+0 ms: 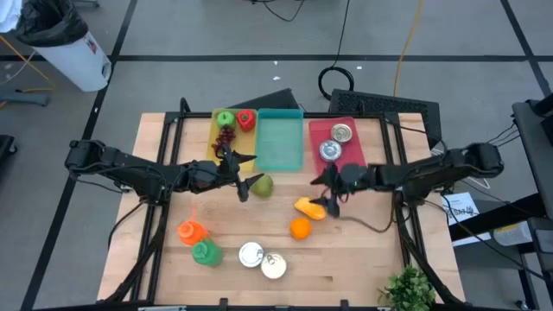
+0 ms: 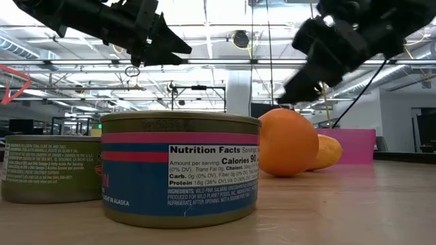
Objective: Pick & Place Food Item
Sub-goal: Put the yellow mango into the yellow bin
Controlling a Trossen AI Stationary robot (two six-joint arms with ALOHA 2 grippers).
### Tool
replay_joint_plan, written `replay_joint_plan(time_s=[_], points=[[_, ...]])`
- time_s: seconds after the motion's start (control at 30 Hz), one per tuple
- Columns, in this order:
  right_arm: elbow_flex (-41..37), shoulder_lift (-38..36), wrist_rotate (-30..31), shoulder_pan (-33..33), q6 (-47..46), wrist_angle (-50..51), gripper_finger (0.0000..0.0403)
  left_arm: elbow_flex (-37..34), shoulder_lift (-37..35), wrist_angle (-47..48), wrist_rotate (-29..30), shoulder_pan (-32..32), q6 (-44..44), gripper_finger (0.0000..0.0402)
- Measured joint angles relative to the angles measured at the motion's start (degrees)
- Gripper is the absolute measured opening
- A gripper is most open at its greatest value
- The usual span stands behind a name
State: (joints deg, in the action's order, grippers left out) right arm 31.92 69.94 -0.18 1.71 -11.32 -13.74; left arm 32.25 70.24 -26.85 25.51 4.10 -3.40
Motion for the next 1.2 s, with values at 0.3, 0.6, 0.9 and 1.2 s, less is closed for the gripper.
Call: replay_joint_plan(time_s=[0.3,0.6,0.9,1.2], points=[[-1.26,8.59,17.88,14.26,-5.64,-0.21,0.0306,0.00,0.00,0.09,-0.03,0.00,-0.01,0.0310],[-1.24,16.99,21.13,16.40,-9.48,-2.85,0.0306,0.00,0.00,0.20,-0.04,0.00,0.10,0.0310],[-1.26,18.77,19.90,14.82,-5.37,-6.51,0.0251,0.00,0.00,1.50,-0.06,0.00,0.02,0.0310],[-1.26,5.52,21.87,14.80,5.05,-9.01,0.0168,0.00,0.00,-1.89,-0.40,-0.03,-0.13,0.0310]])
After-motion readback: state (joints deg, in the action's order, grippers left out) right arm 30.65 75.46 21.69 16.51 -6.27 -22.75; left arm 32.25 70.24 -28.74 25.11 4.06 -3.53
